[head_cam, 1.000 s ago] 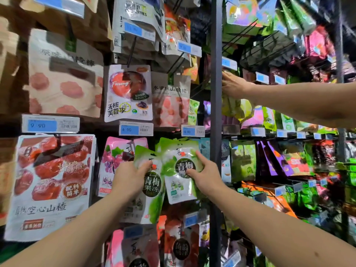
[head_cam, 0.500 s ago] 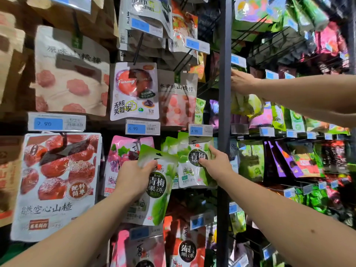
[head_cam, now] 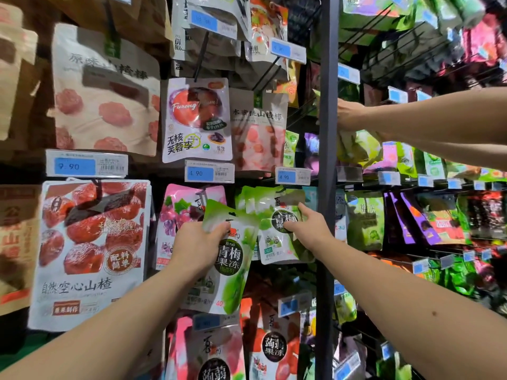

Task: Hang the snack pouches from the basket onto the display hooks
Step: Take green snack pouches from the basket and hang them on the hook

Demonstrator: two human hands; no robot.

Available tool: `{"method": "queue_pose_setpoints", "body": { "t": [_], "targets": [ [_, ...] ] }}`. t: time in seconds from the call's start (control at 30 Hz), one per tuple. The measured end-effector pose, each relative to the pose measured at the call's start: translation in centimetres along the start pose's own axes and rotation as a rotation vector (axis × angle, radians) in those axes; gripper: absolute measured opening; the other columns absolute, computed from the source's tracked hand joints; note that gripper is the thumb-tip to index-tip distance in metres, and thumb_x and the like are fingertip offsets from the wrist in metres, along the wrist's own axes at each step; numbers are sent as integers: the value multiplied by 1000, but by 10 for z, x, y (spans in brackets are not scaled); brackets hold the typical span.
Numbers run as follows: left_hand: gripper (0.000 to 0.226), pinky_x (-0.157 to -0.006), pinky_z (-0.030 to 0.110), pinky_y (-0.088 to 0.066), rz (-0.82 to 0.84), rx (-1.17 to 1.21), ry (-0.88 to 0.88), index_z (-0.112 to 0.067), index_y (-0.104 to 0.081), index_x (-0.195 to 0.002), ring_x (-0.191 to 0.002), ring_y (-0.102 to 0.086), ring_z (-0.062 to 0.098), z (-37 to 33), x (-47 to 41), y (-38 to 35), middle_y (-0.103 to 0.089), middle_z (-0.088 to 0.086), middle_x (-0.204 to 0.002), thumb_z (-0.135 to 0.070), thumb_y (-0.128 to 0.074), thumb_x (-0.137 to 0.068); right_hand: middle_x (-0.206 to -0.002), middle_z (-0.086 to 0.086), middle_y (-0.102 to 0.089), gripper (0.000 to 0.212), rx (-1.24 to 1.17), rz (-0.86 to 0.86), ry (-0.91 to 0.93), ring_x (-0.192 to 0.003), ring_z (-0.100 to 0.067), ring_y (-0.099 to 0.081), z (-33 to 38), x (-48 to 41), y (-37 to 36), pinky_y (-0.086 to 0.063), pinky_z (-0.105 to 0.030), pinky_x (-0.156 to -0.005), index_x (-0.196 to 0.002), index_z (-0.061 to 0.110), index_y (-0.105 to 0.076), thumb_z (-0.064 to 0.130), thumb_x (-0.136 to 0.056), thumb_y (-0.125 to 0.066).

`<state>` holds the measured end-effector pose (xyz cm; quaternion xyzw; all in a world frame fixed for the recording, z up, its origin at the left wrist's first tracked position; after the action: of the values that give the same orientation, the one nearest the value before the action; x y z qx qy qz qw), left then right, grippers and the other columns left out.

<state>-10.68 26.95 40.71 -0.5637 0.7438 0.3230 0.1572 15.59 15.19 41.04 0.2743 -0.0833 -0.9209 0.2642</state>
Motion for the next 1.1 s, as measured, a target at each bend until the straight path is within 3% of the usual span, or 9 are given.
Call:
{"method": "queue_pose_setpoints", "body": {
  "t": [0.13,0.3,0.43,0.57,0.63,0.83,0.97,1.03,1.1],
  "targets": [
    [56,-39,25,-32,11,-5,12,-12,-47,-49,-38,-46,12,8,-4,-1,-53,0,-45,-39,-73,-91,-162,-5,-34,98,42,-2,32,-141,-26,-45,-7,-1,-11,-42,-35,-110,-162,19,-25,28,-83,-83],
    [61,-33,20,-24,1,-10,36,-14,-39,-47,-32,-35,9,9,-2,-1,-42,-4,-39,-38,-75,-90,-154,-10,-35,96,132,-23,-18,-131,-31,-52,-13,-10,-29,-43,-42,-112,-161,16,-27,29,-82,-82],
    [60,-35,23,-28,3,-52,34,-15,-41,-47,-35,-38,12,8,-1,-2,-43,-5,-38,-40,-73,-91,-127,-9,-35,73,236,-24,-50,-111,-36,-57,-11,-17,-41,-48,-46,-105,-149,14,-45,28,-84,-75],
    [60,-33,21,-27,19,-34,40,-15,-42,-46,-28,-36,6,7,1,-4,-41,-7,-34,-40,-73,-91,-134,-16,-40,57,299,-23,-62,-118,-37,-51,-18,-26,-50,-44,-45,-109,-136,17,-56,35,-84,-71],
    [60,-37,25,-29,23,-64,46,-14,-42,-49,-35,-39,10,6,2,-5,-44,-4,-40,-42,-72,-91,-138,-18,-41,54,334,-25,-66,-122,-39,-49,-24,-31,-54,-42,-46,-111,-132,19,-58,42,-84,-70],
    [57,-32,17,-30,14,-87,54,-10,-47,-51,-41,-42,12,6,8,-8,-48,0,-48,-44,-72,-91,-154,-23,-28,70,358,-52,-40,-145,-43,-28,-26,-27,-56,-29,-50,-120,-151,17,-35,43,-94,-67],
    [51,-38,20,-35,31,-47,59,-8,-59,-59,-50,-54,19,8,11,-12,-60,4,-57,-45,-71,-91,-168,-17,-5,89,273,-148,81,-155,-37,-8,-24,5,-49,-15,-51,-124,-163,29,0,45,-99,-60],
    [50,-44,25,-38,27,-25,63,-7,-62,-61,-54,-58,22,5,12,-14,-63,6,-60,-46,-70,-91,-170,-12,-1,80,269,-190,167,-156,-34,-2,-20,25,-45,-9,-50,-125,-163,31,0,44,-103,-51],
    [50,-41,25,-36,11,-18,73,-7,-60,-60,-52,-55,20,3,13,-14,-60,5,-58,-45,-70,-91,-169,-7,-10,70,231,-196,261,-155,-28,-6,-13,45,-41,-12,-49,-126,-163,32,-10,43,-104,-47]
  ]
}}
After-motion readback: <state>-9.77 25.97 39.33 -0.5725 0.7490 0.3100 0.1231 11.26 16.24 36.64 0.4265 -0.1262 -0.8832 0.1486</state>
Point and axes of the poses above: each hand's wrist, its own x-axis away from the middle knuckle, its own y-axis out of the back of the hand, z = x × y, the point moved 6 cm from there along -x, towards the middle knuckle
